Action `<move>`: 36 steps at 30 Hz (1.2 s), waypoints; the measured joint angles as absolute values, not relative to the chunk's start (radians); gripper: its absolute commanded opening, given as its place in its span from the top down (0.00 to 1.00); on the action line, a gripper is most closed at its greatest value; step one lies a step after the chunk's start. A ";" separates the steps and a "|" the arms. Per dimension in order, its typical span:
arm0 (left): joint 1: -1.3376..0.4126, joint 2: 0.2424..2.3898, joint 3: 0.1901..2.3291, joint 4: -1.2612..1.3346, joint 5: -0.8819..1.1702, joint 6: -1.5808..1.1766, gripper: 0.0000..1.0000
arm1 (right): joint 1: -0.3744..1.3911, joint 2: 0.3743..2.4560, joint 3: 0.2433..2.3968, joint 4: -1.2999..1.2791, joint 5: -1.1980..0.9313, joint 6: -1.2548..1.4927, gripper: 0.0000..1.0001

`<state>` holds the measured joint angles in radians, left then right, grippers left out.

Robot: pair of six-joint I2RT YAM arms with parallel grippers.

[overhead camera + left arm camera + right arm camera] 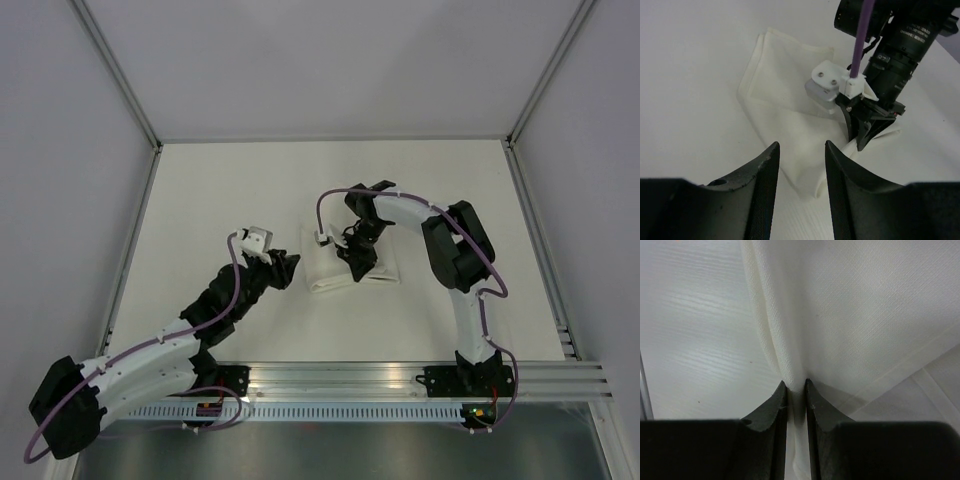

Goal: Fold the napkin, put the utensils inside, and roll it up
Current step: Roll the napkin with the utensil

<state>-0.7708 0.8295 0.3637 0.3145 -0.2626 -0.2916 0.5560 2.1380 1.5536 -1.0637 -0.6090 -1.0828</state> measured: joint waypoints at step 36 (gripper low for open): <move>-1.196 1.608 0.626 0.550 -0.171 0.429 0.43 | 0.514 2.276 1.625 -1.367 -0.685 -1.047 0.82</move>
<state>-1.1957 1.6085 0.6258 0.5495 -0.1707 0.4294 0.5140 2.2765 1.6253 -1.3666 -0.6849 -1.0466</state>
